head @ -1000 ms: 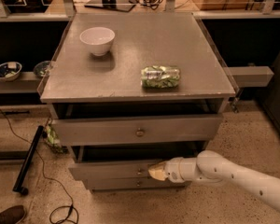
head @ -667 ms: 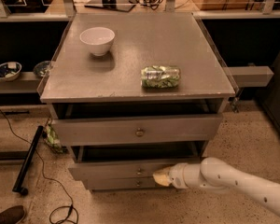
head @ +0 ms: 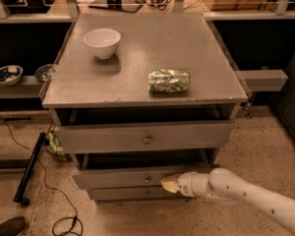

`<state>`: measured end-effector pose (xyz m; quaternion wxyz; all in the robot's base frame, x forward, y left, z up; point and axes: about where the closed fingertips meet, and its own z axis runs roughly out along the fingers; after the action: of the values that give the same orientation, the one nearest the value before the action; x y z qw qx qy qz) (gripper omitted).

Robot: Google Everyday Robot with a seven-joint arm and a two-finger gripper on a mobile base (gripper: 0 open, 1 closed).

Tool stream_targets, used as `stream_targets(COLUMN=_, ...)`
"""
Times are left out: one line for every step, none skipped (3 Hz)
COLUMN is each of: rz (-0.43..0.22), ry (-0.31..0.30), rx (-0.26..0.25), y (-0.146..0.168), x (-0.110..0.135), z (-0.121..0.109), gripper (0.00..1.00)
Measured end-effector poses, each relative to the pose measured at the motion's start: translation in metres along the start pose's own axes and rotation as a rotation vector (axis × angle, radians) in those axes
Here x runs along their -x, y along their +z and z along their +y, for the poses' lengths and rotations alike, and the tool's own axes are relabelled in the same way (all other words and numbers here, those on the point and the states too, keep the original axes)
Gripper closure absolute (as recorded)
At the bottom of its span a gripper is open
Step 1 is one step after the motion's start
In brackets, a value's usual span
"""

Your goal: Close middle drawer

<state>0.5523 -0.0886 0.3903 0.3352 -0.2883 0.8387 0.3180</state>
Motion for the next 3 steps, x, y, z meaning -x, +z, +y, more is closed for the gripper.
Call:
stream_targets(rz=0.0, ry=0.0, rx=0.0, y=0.0, x=0.0, z=0.0, gripper=1.0)
stream_targets(rz=-0.013, ry=-0.011, rx=0.0, y=0.004, x=0.006, z=-0.003, gripper=1.0)
stream_targets(rz=-0.032, ry=-0.031, rx=0.005, y=0.013, x=0.019, z=-0.007, gripper=1.0)
